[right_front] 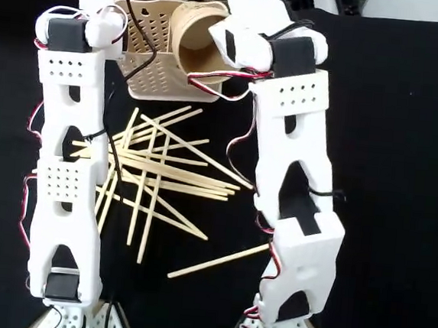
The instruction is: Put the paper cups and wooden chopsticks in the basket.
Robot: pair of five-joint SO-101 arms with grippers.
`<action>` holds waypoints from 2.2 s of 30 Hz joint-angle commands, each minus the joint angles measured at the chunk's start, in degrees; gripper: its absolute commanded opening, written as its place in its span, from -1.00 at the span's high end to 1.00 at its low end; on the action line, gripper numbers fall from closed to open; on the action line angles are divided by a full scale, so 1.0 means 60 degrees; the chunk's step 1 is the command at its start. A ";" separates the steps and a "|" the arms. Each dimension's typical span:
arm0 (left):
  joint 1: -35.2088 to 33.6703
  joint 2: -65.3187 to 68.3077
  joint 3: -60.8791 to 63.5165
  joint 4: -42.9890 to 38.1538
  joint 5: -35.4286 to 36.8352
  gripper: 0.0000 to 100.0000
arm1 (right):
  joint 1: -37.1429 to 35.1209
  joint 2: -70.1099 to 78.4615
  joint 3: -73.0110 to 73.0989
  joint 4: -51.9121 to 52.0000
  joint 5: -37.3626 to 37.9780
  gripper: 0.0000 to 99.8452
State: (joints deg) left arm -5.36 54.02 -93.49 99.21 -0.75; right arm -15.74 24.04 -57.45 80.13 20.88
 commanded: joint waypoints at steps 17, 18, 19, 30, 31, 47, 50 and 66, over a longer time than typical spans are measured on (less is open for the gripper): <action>0.0066 0.0059 0.0022 0.0264 -0.0073 0.94 | 0.0044 0.0300 -0.0579 0.0396 0.1348 0.97; 0.0051 0.0059 0.0022 0.0264 -0.0073 0.94 | -0.0015 0.0403 -0.0579 0.0513 0.1465 0.97; 0.0051 0.0059 0.0022 0.0278 -0.0073 0.94 | -0.0088 0.0462 -0.0593 0.0571 0.1538 0.97; 0.0271 0.0059 0.0432 0.0278 -0.0073 0.94 | -0.0088 0.0491 -0.2733 0.1846 0.1568 0.97; 0.0271 0.0059 0.0505 0.0278 -0.0073 0.94 | -0.0103 0.0520 -0.3040 0.2066 0.1582 0.97; 0.0388 0.0059 0.0711 0.0278 0.0176 0.94 | -0.0117 0.0535 -0.0667 0.0176 0.1597 0.97; 0.0447 0.0059 0.0667 0.0278 0.0190 0.94 | -0.0059 0.0520 -0.0212 0.0000 0.1597 0.97; 0.0476 0.0059 0.0711 0.0293 0.0308 0.94 | 0.0073 0.0462 -0.0183 -0.0234 0.1802 0.77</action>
State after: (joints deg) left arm -3.78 53.76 -90.59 99.82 0.22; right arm -15.56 27.65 -58.68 80.31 31.08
